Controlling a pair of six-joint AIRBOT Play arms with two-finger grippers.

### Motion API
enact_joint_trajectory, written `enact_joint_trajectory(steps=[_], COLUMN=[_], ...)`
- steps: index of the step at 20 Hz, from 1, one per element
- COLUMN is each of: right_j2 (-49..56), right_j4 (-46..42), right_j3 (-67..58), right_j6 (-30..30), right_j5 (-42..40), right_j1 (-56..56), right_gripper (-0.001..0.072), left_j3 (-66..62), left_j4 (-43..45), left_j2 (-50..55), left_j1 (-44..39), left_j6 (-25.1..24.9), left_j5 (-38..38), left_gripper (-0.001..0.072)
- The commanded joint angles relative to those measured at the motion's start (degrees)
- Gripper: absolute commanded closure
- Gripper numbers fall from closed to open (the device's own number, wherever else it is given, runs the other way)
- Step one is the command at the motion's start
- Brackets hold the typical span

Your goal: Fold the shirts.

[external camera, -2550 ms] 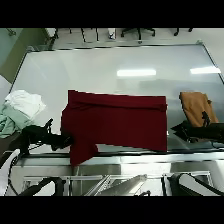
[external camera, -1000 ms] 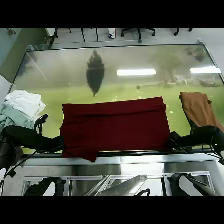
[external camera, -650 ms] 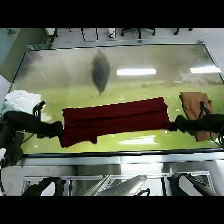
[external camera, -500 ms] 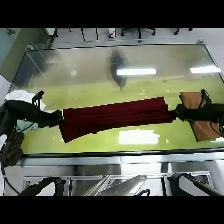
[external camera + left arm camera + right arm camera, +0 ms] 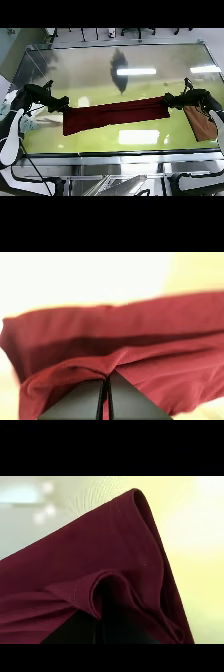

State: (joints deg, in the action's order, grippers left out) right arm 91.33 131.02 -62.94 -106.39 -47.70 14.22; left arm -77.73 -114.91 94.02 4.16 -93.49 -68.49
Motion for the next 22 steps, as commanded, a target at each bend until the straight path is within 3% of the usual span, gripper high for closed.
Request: enact_joint_trajectory(steps=[1,2,3,4,5,6,7,8,13,17,18,19,20,21,22], right_j2=[2.51,2.49,2.49,2.49,2.49,2.51,2.51,2.62,6.64,10.21,10.95,11.72,12.37,12.76,12.98], right_j4=[-0.44,-0.55,-0.83,-1.97,-3.98,-6.43,-9.53,-11.50,-8.17,0.50,0.87,1.03,1.05,1.07,1.07], right_j3=[-1.57,-2.05,-3.10,-4.59,-6.54,-8.24,-9.60,-10.21,-10.25,-10.27,-10.27,-10.27,-10.27,-10.27,-10.29], right_j6=[-0.42,-0.42,-0.42,-0.37,-0.33,0.13,2.01,3.87,2.38,-2.51,-2.49,-2.51,-2.51,-2.51,-2.56], right_j5=[0.11,-0.33,-2.01,-4.28,-6.82,-8.79,-9.77,-9.99,-12.37,-14.03,-14.67,-15.37,-15.50,-15.47,-15.32], right_j1=[-0.61,-0.61,-0.52,-0.24,0.31,0.96,1.88,2.75,4.85,4.59,4.48,4.35,4.31,4.28,4.28], right_gripper=[0.0692,0.0682,0.0597,0.0415,0.0312,0.0258,0.0168,0.0103,0.0097,0.0120,0.0131,0.0212,0.0335,0.0487,0.0665], left_j3=[-7.82,-9.29,-10.80,-12.31,-13.86,-15.19,-16.52,-18.14,-26.49,-33.57,-35.15,-36.35,-37.44,-38.23,-38.47], left_j4=[-0.17,0.17,0.33,-0.17,-1.33,-2.54,-3.43,-3.80,-3.76,-3.85,-3.82,-3.82,-3.85,-3.85,-3.85], left_j2=[6.86,7.93,8.96,9.84,10.51,10.84,10.84,10.84,10.75,10.75,10.75,10.75,10.75,10.75,10.71], left_j1=[-2.25,-2.60,-2.58,-2.60,-2.64,-2.64,-2.64,-2.64,-2.62,-3.08,-3.80,-4.35,-5.14,-6.21,-7.48], left_j6=[-0.07,-0.07,-0.04,-0.04,-0.04,-0.07,-0.04,-0.04,1.14,3.23,3.26,3.21,3.19,3.15,3.17], left_j5=[-1.36,-2.67,-4.28,-5.84,-7.32,-8.20,-8.39,-9.03,-15.76,-21.00,-21.92,-22.34,-22.43,-22.36,-22.01], left_gripper=[0.0693,0.0693,0.0692,0.0625,0.0332,0.0075,0.0001,0.0001,0.0001,0.0004,0.0172,0.0435,0.0643,0.0693,0.0693])
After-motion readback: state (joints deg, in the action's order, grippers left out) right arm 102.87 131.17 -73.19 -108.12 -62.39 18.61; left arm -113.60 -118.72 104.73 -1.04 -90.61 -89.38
